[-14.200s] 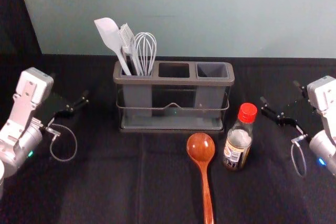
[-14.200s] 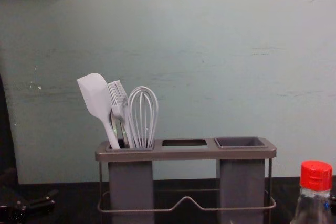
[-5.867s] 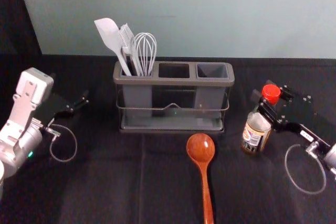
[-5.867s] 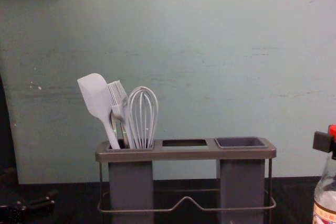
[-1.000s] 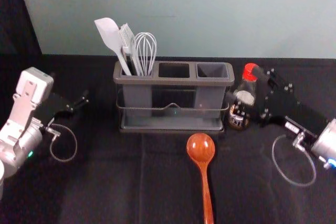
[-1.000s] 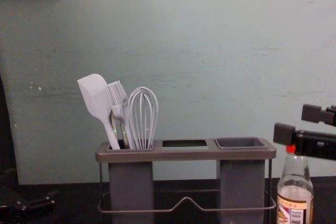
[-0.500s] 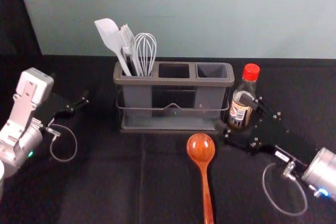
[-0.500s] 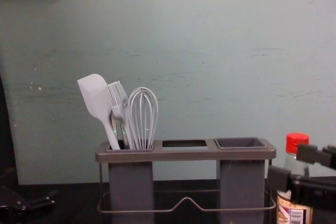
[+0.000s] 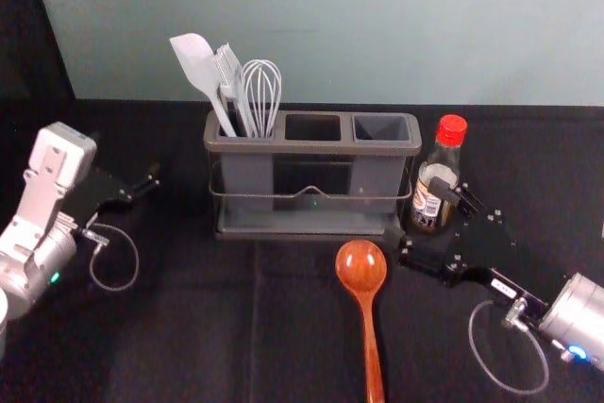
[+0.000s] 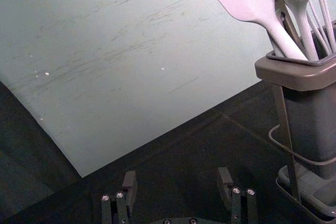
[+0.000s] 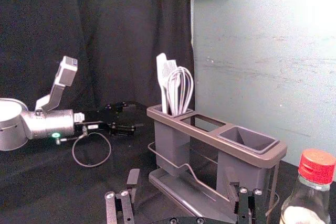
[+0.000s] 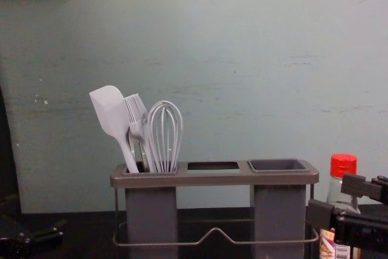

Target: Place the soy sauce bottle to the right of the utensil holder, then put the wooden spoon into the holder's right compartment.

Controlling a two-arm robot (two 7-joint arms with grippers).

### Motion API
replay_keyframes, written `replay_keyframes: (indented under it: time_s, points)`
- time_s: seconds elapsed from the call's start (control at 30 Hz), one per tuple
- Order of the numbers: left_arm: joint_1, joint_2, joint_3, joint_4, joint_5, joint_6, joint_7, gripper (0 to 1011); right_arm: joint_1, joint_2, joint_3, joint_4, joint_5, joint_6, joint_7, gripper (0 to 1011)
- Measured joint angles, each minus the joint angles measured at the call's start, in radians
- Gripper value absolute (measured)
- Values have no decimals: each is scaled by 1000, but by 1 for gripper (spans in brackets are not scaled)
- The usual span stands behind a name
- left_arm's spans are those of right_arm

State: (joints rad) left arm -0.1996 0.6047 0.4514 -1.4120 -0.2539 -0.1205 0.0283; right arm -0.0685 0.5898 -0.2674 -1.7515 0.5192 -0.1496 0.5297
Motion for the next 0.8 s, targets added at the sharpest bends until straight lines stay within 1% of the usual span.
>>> replay_keyframes:
  time_s: [0.53,0.63,0.67,0.73,0.77,0.8]
  points:
    - [0,0,0,0,0,0,0,1005,1,1,1,-1,1,0,0,1002]
    - [0,0,0,0,0,0,0,1005,2,-4,1,-1,-9,1,-10,1002]
    - [0,0,0,0,0,0,0,1005,2,-9,-2,-4,-23,14,-28,1002]
    - [0,0,0,0,0,0,0,1005,1,-9,-6,-14,-31,48,-47,1002]
    - [0,0,0,0,0,0,0,1005,-5,-11,-10,-33,-46,98,-85,1000]
    - [0,0,0,0,0,0,0,1005,-10,-13,-12,-42,-54,124,-107,1002]
